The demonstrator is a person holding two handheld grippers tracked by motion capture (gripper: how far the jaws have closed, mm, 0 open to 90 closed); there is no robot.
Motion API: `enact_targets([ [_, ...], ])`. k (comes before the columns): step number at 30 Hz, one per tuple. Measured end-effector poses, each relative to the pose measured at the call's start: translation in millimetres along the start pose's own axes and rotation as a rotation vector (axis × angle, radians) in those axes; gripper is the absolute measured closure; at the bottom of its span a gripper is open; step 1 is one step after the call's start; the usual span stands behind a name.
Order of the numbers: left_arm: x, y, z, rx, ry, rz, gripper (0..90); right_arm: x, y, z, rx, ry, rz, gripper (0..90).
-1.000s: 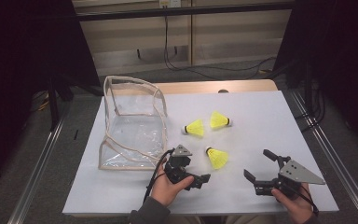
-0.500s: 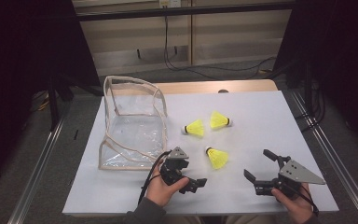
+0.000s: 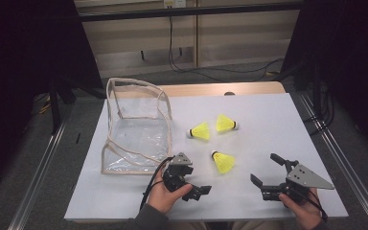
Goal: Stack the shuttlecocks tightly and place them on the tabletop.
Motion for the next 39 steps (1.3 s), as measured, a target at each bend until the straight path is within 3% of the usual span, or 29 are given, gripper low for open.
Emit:
enact_targets([
  [17,3.7,-14.3,-12.2,-0.014,0.016,-0.009,4.3,0.7,-0.3,0.4,0.002,-0.001,-0.003,2.4],
  [24,-0.6,-26.3,-16.8,0.013,0.018,-0.006,4.3,1.0,0.3,0.8,0.004,-0.001,-0.004,2.4],
  [39,-5.5,-43.0,-22.9,0.022,0.042,0.001,4.3,1.6,-0.1,1.0,0.006,-0.001,-0.006,2.4],
])
Point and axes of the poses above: each handheld gripper's, and its own axes: y roughly forward along the jaws, z roughly out of its top, x roughly to its right, the point moved 9 cm from there along y, roughly forward along the jaws, and after that the axes turned 6 degrees about -z, right-handed, at the moved point
